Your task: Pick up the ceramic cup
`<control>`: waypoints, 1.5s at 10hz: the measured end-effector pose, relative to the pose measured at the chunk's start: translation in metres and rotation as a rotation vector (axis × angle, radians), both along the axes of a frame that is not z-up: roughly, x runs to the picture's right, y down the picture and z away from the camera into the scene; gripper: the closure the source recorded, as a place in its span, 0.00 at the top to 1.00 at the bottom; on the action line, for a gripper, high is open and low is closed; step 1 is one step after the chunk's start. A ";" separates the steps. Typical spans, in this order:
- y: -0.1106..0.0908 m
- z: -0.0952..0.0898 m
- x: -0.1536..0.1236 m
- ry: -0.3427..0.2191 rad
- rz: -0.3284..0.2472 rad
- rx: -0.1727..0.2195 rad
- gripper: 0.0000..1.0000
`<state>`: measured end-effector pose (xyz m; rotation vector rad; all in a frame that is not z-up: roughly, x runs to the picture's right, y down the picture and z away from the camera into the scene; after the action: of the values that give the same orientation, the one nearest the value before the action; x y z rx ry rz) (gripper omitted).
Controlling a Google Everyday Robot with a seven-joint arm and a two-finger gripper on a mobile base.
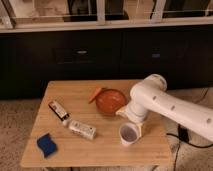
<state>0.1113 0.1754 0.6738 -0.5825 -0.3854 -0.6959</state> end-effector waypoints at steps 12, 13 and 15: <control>0.017 0.040 -0.029 0.034 -0.092 0.013 0.80; 0.015 0.044 -0.030 0.026 -0.095 0.017 0.80; 0.010 0.056 -0.027 0.012 -0.098 0.015 0.80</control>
<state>0.0845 0.1859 0.7302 -0.5943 -0.3422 -0.7886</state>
